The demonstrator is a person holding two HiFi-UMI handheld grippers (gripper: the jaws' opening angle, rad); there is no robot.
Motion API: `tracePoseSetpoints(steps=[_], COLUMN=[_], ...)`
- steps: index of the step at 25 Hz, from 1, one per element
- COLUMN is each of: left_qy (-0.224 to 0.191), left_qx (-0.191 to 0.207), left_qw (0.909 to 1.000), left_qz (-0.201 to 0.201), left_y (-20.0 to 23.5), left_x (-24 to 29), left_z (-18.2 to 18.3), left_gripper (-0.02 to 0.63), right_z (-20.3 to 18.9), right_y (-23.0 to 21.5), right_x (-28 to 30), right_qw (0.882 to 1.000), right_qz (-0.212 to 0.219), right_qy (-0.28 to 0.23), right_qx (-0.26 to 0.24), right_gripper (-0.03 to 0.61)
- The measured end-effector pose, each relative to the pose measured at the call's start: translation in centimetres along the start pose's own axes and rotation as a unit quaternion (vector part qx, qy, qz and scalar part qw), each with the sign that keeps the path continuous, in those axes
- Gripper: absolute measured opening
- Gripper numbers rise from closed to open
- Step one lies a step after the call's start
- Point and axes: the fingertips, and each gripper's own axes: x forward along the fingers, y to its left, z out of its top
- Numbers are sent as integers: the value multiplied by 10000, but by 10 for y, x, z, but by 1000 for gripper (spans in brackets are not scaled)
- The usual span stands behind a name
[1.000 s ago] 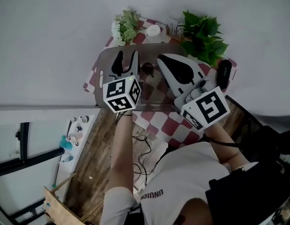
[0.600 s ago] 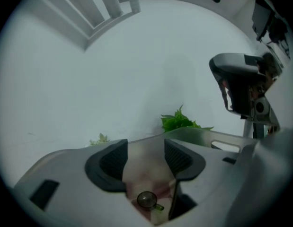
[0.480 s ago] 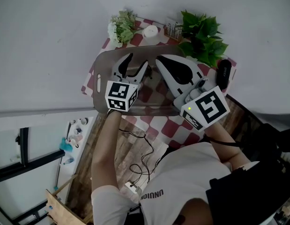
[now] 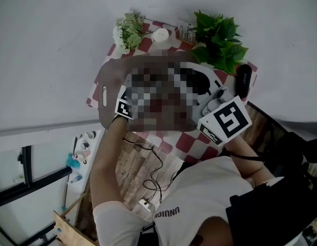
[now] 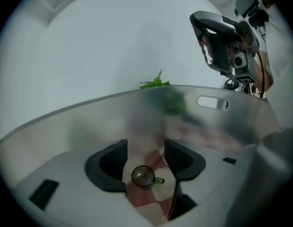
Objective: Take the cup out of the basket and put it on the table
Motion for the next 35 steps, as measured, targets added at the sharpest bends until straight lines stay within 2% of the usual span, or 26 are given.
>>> tracePoseSetpoints(steps=[4, 7, 11, 25, 35], left_qy=[428, 691, 944, 1261, 1387], left_qx=[209, 164, 196, 306, 368], left_qw=[9985, 9969, 9941, 9875, 9853], left_qz=[-260, -351, -489, -895, -928], left_y=[-7, -5, -2, -8, -6], left_x=[13, 21, 29, 51, 64], left_z=[-24, -40, -53, -78, -92], left_gripper=[261, 300, 311, 311, 311], right_z=[-2, -4, -7, -16, -23], right_y=[-4, -6, -7, -7, -8], right_x=[1, 3, 5, 10, 12], right_qw=[10000, 10000, 9999, 9997, 9995], right_qz=[-26, -35, -34, -54, -79], right_qy=[11, 27, 49, 136, 218], right_qx=[37, 76, 124, 193, 234], right_gripper=[18, 18, 18, 18, 18])
